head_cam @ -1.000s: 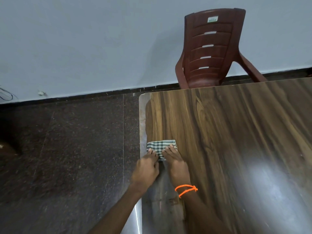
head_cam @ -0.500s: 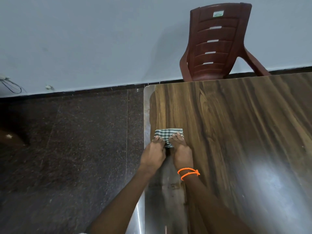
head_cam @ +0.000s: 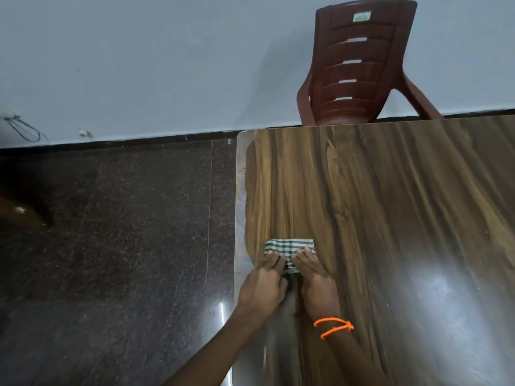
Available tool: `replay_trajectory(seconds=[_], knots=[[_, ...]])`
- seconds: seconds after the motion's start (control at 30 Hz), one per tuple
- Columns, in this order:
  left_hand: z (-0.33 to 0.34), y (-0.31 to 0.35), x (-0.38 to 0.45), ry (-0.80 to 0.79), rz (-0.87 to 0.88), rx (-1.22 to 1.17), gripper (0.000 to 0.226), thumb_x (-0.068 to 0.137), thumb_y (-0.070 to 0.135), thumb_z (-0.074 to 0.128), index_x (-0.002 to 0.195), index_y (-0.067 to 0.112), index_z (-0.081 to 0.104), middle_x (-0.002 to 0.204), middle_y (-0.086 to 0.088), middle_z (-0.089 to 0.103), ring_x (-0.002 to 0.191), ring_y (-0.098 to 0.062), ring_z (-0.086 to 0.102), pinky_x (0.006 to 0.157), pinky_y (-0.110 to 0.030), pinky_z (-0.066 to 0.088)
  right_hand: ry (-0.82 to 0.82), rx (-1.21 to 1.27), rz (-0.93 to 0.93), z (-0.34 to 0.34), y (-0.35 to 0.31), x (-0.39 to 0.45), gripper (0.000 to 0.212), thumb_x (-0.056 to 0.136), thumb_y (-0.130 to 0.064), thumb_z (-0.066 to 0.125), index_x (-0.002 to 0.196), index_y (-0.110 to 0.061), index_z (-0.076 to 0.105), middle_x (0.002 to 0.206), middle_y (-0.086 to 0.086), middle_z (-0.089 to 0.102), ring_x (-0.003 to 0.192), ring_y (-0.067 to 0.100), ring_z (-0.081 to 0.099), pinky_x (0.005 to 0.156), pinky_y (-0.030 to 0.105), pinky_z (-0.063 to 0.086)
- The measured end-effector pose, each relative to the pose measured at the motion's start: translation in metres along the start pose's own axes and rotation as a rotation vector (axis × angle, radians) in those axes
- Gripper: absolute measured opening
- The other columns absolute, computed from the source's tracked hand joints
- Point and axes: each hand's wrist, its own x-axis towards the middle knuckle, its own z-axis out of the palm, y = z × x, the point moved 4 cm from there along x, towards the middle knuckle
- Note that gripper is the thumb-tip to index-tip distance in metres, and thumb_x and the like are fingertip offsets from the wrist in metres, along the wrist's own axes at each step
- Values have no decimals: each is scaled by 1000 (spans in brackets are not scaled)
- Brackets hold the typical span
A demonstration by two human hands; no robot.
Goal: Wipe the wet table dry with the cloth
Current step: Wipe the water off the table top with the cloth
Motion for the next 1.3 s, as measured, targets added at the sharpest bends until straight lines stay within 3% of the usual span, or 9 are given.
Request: replay_trajectory(seconds=[0.1,0.23,0.4,0.6,0.77,0.87,1.0,1.2,1.3], knots=[[-6,1,12,-14,-48,32,43,85,27,50,128,19,52,136,2,50,118,-20,54,85,-37,54,42,4,46,3,-1,19,49,79,-4,37,117,-10,67,129,4,61,131,17,45,107,31,36],[-10,-20,5,-10,-61,60,45,83,22,52,127,15,57,137,-2,54,119,-23,56,94,-35,49,-5,12,38,23,-19,24,50,76,4,43,118,-10,67,129,5,61,133,19,43,107,35,38],[-3,-38,-38,43,-78,-1,38,84,22,55,121,15,61,130,-3,59,120,-21,55,99,-30,45,-52,-3,-58,32,-44,-12,46,87,-9,36,124,-13,63,134,0,57,136,17,39,108,34,37],[26,-18,-99,133,-32,-3,22,90,15,64,109,10,71,121,-7,67,122,-19,57,100,-27,45,-132,-51,-123,24,-37,-83,64,75,9,35,129,-15,59,138,-3,53,139,13,33,112,27,29],[43,5,-88,47,66,125,31,95,19,44,114,15,67,128,-3,62,126,-17,53,88,-32,56,-142,-73,-113,-8,-17,-88,59,77,-6,32,127,-15,61,137,-3,54,136,14,38,110,24,31],[40,-7,-66,44,-10,116,22,97,21,44,106,21,65,120,1,62,110,-20,63,81,-38,57,-98,-46,-42,-1,-16,-68,52,79,-7,35,120,-13,65,132,0,59,134,13,40,107,25,35],[31,-27,-66,63,-40,93,21,94,22,42,95,20,63,106,1,64,92,-24,67,75,-39,56,-64,-1,1,18,-34,-60,53,73,11,48,117,-11,67,129,2,61,134,16,41,105,30,40],[45,-43,-121,73,-51,105,23,95,24,39,92,22,62,109,3,63,93,-20,68,73,-38,57,-117,-42,-85,32,-57,-107,56,77,4,35,122,-13,64,133,0,58,136,17,38,109,37,37],[61,-35,-153,64,-11,132,21,95,19,44,99,21,65,116,3,63,110,-15,63,82,-36,57,-142,-63,-125,28,-58,-145,59,75,7,37,124,-13,63,135,0,57,136,17,37,110,35,32]])
